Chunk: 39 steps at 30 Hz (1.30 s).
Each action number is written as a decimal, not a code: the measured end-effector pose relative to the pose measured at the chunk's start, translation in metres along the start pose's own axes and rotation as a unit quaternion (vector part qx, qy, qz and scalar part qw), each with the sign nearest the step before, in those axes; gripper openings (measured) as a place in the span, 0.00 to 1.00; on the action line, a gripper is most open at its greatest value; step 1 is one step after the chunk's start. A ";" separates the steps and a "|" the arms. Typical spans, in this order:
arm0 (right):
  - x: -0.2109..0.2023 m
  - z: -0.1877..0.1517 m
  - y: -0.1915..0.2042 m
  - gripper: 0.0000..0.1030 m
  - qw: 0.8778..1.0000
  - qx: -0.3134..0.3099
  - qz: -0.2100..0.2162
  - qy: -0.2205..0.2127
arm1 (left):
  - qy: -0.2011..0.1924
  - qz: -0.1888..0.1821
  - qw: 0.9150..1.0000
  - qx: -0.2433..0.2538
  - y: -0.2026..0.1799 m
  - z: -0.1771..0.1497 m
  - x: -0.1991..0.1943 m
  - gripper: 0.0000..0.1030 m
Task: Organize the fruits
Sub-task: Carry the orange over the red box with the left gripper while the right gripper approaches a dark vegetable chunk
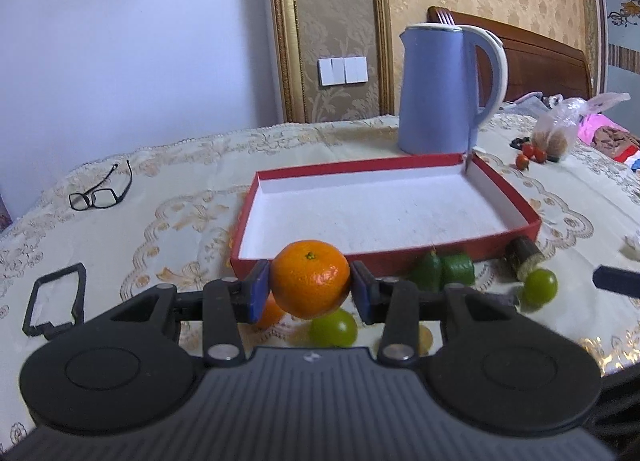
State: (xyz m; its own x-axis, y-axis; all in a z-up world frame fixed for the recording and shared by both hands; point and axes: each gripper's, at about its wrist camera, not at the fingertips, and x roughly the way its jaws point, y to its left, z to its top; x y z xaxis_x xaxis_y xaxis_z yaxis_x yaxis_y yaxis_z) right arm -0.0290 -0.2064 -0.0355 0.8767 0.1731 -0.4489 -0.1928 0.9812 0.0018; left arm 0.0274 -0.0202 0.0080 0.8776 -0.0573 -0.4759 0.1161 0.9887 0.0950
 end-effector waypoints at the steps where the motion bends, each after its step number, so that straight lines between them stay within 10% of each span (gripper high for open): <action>1: 0.000 0.000 0.000 1.00 1.000 -0.001 0.001 0.000 | 0.000 0.002 1.000 0.000 0.000 0.000 0.002 0.38; 39: 0.013 0.005 0.003 0.90 1.000 -0.011 0.018 0.011 | 0.048 0.068 0.996 0.027 -0.017 0.058 0.138 0.39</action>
State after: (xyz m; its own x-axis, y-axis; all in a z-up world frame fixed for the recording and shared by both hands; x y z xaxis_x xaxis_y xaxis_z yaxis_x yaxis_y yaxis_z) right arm -0.0163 -0.2008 -0.0372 0.8589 0.2057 -0.4690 -0.2332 0.9724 -0.0006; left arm 0.1735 -0.0530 -0.0089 0.8384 0.0929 -0.5370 0.0268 0.9772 0.2109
